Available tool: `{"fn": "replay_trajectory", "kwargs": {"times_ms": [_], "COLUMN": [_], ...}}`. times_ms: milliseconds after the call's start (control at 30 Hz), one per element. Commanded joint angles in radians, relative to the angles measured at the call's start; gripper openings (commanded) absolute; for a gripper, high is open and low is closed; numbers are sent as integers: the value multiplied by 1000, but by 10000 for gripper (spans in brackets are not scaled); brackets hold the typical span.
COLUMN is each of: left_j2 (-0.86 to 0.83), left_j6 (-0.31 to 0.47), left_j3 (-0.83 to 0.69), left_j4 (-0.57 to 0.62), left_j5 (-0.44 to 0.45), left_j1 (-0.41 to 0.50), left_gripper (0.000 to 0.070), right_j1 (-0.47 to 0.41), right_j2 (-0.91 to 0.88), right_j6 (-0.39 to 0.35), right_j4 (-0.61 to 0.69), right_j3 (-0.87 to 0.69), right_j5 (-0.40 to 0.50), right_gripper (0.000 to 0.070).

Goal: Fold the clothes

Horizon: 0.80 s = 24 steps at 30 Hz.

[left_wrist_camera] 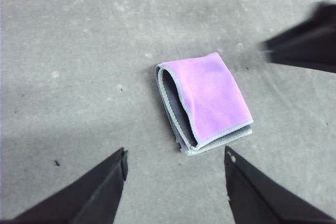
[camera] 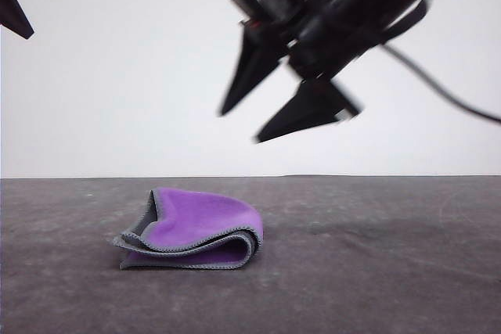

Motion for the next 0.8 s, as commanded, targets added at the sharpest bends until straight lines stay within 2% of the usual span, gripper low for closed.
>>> {"fn": "replay_trajectory", "kwargs": {"times_ms": [0, 133, 333, 400, 600, 767], "left_j2": [4, 5, 5, 5, 5, 4], "left_j6": [11, 13, 19, 18, 18, 18], "left_j3": [10, 10, 10, 10, 10, 10], "left_j4": [3, 3, 3, 3, 3, 0], "left_j5": [-1, -1, -1, -1, -1, -1], "left_j1": [-3, -3, -3, -3, -3, -4], "left_gripper": [353, 353, 353, 353, 353, 353], "right_j1": [2, -21, -76, -95, -126, -127], "right_j2": [-42, -188, -412, -482, -656, -699], "right_j6": [-159, -187, -185, -173, -71, -91], "right_j4": [-71, -93, 3, 44, 174, 225], "right_j3": [3, -84, -282, -349, -524, -565], "right_j5": [89, 155, 185, 183, 179, 182], "right_gripper": [331, 331, 331, 331, 331, 333]}}
